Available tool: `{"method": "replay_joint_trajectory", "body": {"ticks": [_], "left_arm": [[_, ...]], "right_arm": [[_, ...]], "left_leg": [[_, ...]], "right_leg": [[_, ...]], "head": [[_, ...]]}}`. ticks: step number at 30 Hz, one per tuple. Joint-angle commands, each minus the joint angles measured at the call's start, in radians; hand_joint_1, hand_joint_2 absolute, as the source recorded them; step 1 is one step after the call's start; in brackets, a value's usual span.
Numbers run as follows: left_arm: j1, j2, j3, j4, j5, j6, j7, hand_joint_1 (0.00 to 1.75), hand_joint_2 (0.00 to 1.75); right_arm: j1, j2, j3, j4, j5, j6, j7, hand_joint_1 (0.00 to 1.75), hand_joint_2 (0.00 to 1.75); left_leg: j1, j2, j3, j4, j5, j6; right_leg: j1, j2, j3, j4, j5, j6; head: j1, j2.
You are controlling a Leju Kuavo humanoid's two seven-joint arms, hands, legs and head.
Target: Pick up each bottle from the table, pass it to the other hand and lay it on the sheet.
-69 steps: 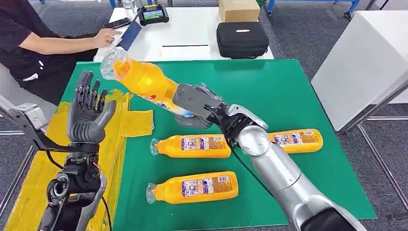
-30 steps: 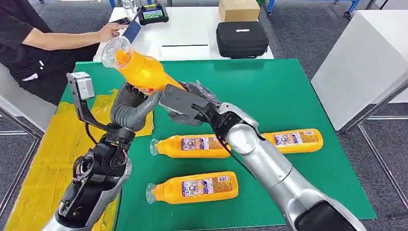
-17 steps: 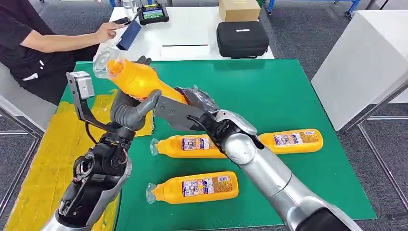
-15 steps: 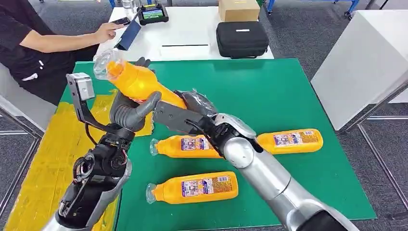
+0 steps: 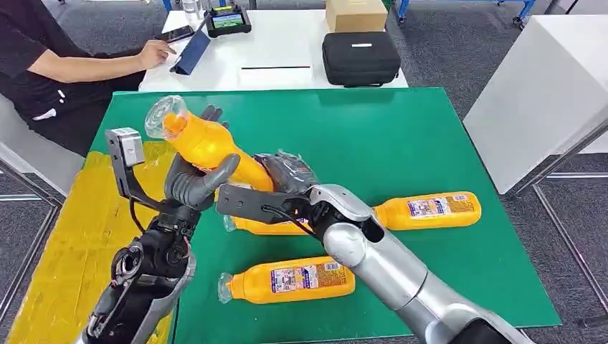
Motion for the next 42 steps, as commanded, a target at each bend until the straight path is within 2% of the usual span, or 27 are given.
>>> {"method": "replay_joint_trajectory", "body": {"ticks": [1, 5, 6, 10, 14, 16, 17, 18, 19, 20, 22, 24, 27, 29, 31, 33, 34, 35, 37, 41, 42], "left_arm": [[-0.109, -0.021, -0.095, 0.037, 0.062, -0.032, -0.022, 1.75, 1.75], [-0.103, -0.017, -0.088, 0.037, 0.075, -0.03, -0.038, 1.75, 1.75], [-0.1, -0.015, -0.087, 0.035, 0.079, -0.032, -0.042, 1.75, 1.75], [-0.097, -0.012, -0.089, 0.035, 0.082, -0.036, -0.044, 1.75, 1.75], [-0.095, -0.006, -0.092, 0.038, 0.085, -0.044, -0.045, 1.75, 1.75], [-0.083, -0.006, -0.073, 0.03, 0.094, -0.05, -0.067, 1.75, 1.75], [-0.079, -0.001, -0.063, 0.024, 0.094, -0.049, -0.073, 1.75, 1.75], [-0.062, 0.004, -0.037, 0.006, 0.095, -0.043, -0.09, 1.75, 1.75], [-0.052, 0.01, -0.019, -0.004, 0.093, -0.039, -0.098, 1.75, 1.75], [-0.045, 0.015, -0.007, -0.016, 0.092, -0.039, -0.1, 1.75, 1.75], [-0.004, 0.025, 0.069, -0.057, 0.067, -0.017, -0.131, 1.75, 1.75], [0.02, 0.028, 0.12, -0.074, 0.07, -0.054, -0.115, 1.75, 1.75], [0.038, 0.024, 0.15, -0.082, 0.066, -0.048, -0.125, 1.75, 1.75], [0.084, 0.061, 0.207, -0.111, -0.032, 0.004, -0.184, 1.75, 1.75], [0.16, 0.101, 0.283, -0.126, -0.124, 0.035, -0.209, 1.75, 1.75], [0.231, 0.117, 0.337, -0.111, -0.215, 0.046, -0.192, 1.75, 1.75], [0.26, 0.124, 0.353, -0.096, -0.269, 0.063, -0.187, 1.75, 1.75], [0.283, 0.131, 0.364, -0.081, -0.321, 0.084, -0.197, 1.75, 1.75], [0.318, 0.154, 0.38, -0.029, -0.595, 0.188, -0.231, 1.75, 1.75], [0.315, 0.148, 0.387, -0.028, -0.598, 0.181, -0.238, 1.75, 1.75], [0.313, 0.175, 0.371, -0.004, -0.848, 0.24, -0.17, 1.75, 1.75]], "right_arm": [[-0.01, 0.034, 0.185, 0.063, -0.009, 0.046, -0.032, 1.61, 1.75], [-0.011, 0.031, 0.174, 0.073, -0.018, 0.041, -0.036, 1.62, 1.75], [-0.01, 0.03, 0.172, 0.078, -0.02, 0.04, -0.036, 1.59, 1.75], [-0.01, 0.028, 0.171, 0.087, -0.021, 0.039, -0.037, 1.59, 1.75], [-0.009, 0.02, 0.16, 0.118, -0.027, 0.031, -0.032, 1.68, 1.75], [-0.015, 0.013, 0.153, 0.144, -0.012, 0.014, -0.029, 1.59, 1.75], [-0.016, 0.004, 0.147, 0.149, -0.004, 0.004, -0.031, 0.96, 1.75], [-0.013, -0.009, 0.13, 0.156, 0.004, -0.013, -0.041, 0.0, 1.75], [-0.011, -0.02, 0.114, 0.162, -0.007, -0.008, -0.048, 0.0, 1.75], [-0.013, -0.026, 0.104, 0.173, -0.008, -0.007, -0.043, 0.0, 0.0], [-0.017, -0.065, 0.055, 0.201, 0.008, -0.03, -0.037, 0.0, 0.0], [-0.015, -0.081, 0.018, 0.227, 0.018, -0.027, -0.081, 0.0, 0.0], [0.003, -0.092, -0.012, 0.219, 0.027, -0.046, -0.068, 0.0, 0.0], [0.068, -0.159, -0.097, 0.163, 0.043, -0.111, -0.084, 0.0, 0.0], [0.139, -0.251, -0.168, 0.066, 0.162, -0.223, -0.178, 0.0, 0.0], [0.221, -0.302, -0.254, -0.059, 0.241, -0.233, -0.208, 0.0, 0.0], [0.267, -0.313, -0.299, -0.118, 0.245, -0.231, -0.215, 0.0, 0.0], [0.302, -0.323, -0.331, -0.166, 0.25, -0.218, -0.225, 0.0, 0.0], [0.37, -0.332, -0.404, -0.257, 0.216, -0.19, -0.251, 0.0, 0.0], [0.369, -0.321, -0.409, -0.256, 0.218, -0.18, -0.251, 0.0, 0.0], [0.369, -0.322, -0.418, -0.263, 0.186, -0.183, -0.269, 0.0, 0.0]], "left_leg": [[0.001, -0.001, 0.002, 0.0, -0.001, -0.002], [0.001, -0.002, 0.006, 0.0, -0.002, -0.004], [0.001, -0.001, 0.002, 0.0, 0.0, -0.002], [0.001, -0.001, 0.003, 0.0, -0.001, -0.002], [0.002, -0.002, 0.003, 0.0, -0.001, -0.002], [0.001, -0.002, 0.002, 0.0, 0.0, -0.002], [0.001, -0.002, 0.004, -0.001, -0.001, -0.003], [0.001, -0.002, 0.003, -0.001, -0.001, -0.002], [0.001, -0.001, 0.002, -0.001, 0.0, -0.002], [0.001, -0.002, 0.006, -0.001, -0.002, -0.004], [0.002, -0.002, 0.004, -0.001, -0.001, -0.003], [0.001, -0.001, 0.002, -0.001, 0.0, -0.001], [0.001, -0.001, 0.002, 0.0, 0.0, -0.001], [0.001, -0.003, 0.003, -0.001, 0.0, -0.002], [0.001, -0.002, 0.005, -0.002, -0.001, -0.002], [0.0, -0.002, 0.006, -0.003, -0.001, -0.002], [0.0, -0.004, 0.005, -0.003, -0.001, -0.002], [0.0, -0.005, 0.01, -0.003, -0.003, -0.003], [0.0, -0.005, 0.006, -0.003, -0.002, -0.002], [-0.001, -0.002, 0.001, -0.001, -0.002, -0.002], [-0.001, -0.002, 0.002, 0.0, -0.002, -0.003]], "right_leg": [[0.001, 0.0, 0.003, 0.0, -0.001, -0.002], [0.001, 0.0, 0.007, 0.0, -0.003, -0.003], [0.001, 0.0, 0.002, -0.001, -0.001, -0.001], [0.001, 0.0, 0.004, -0.001, -0.001, -0.002], [0.001, -0.001, 0.004, -0.001, -0.001, -0.002], [0.001, -0.001, 0.003, -0.001, -0.001, -0.002], [0.001, -0.001, 0.005, -0.001, -0.002, -0.002], [0.001, -0.001, 0.004, -0.001, -0.001, -0.002], [0.001, 0.0, 0.002, -0.001, 0.0, -0.001], [0.001, 0.0, 0.007, -0.001, -0.002, -0.003], [0.001, -0.001, 0.005, -0.001, -0.002, -0.002], [0.001, 0.0, 0.002, -0.001, 0.0, -0.001], [0.001, 0.0, 0.002, -0.001, -0.001, -0.001], [0.001, -0.002, 0.004, -0.002, -0.001, -0.001], [0.001, -0.001, 0.006, -0.003, -0.001, -0.001], [0.0, -0.002, 0.007, -0.003, -0.002, -0.001], [0.0, -0.003, 0.006, -0.003, -0.002, -0.001], [0.0, -0.003, 0.012, -0.004, -0.004, -0.002], [0.0, -0.004, 0.008, -0.003, -0.003, -0.002], [0.0, -0.002, 0.001, -0.001, -0.002, -0.002], [0.0, -0.002, 0.002, 0.0, -0.002, -0.002]], "head": [[0.0, 0.0], [0.0, 0.0], [0.0, 0.0], [0.0, 0.0], [0.0, 0.0], [0.0, 0.0], [0.0, 0.0], [0.0, 0.0], [0.0, 0.0], [0.0, 0.0], [0.0, 0.0], [0.0, 0.0], [0.0, 0.0], [0.0, 0.0], [0.0, 0.0], [0.0, 0.0], [0.0, 0.0], [0.0, 0.0], [0.0, 0.0], [0.0, 0.0], [0.0, 0.0]]}}
